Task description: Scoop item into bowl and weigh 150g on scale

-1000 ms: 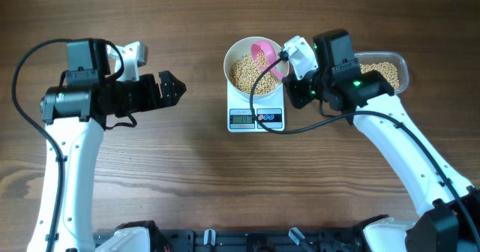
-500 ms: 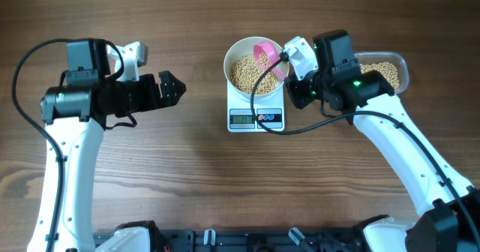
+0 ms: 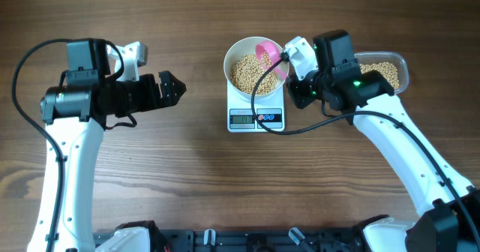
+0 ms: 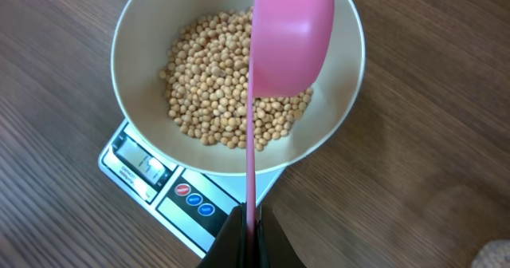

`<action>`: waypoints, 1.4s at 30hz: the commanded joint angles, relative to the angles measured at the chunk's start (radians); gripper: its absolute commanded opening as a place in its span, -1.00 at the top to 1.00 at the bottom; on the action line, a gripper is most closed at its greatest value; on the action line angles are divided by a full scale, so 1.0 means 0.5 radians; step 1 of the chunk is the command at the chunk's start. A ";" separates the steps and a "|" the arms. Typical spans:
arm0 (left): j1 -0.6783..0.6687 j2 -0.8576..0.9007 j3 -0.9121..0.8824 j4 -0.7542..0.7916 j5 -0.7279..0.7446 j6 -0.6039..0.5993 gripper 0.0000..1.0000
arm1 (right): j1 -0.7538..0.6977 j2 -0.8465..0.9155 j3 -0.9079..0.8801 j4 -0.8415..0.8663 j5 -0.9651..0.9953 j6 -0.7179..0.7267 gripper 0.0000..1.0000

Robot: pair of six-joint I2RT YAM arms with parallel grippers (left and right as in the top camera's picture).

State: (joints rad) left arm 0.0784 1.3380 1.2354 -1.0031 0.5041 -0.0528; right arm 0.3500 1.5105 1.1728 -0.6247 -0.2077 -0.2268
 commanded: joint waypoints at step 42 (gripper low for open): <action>-0.005 -0.005 0.037 -0.001 0.037 0.040 -1.00 | 0.008 -0.025 0.033 0.073 -0.072 0.137 0.91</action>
State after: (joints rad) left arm 0.0784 1.3380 1.2354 -1.0031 0.5045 -0.0528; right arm 0.3500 1.5105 1.1728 -0.5968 -0.2276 -0.1688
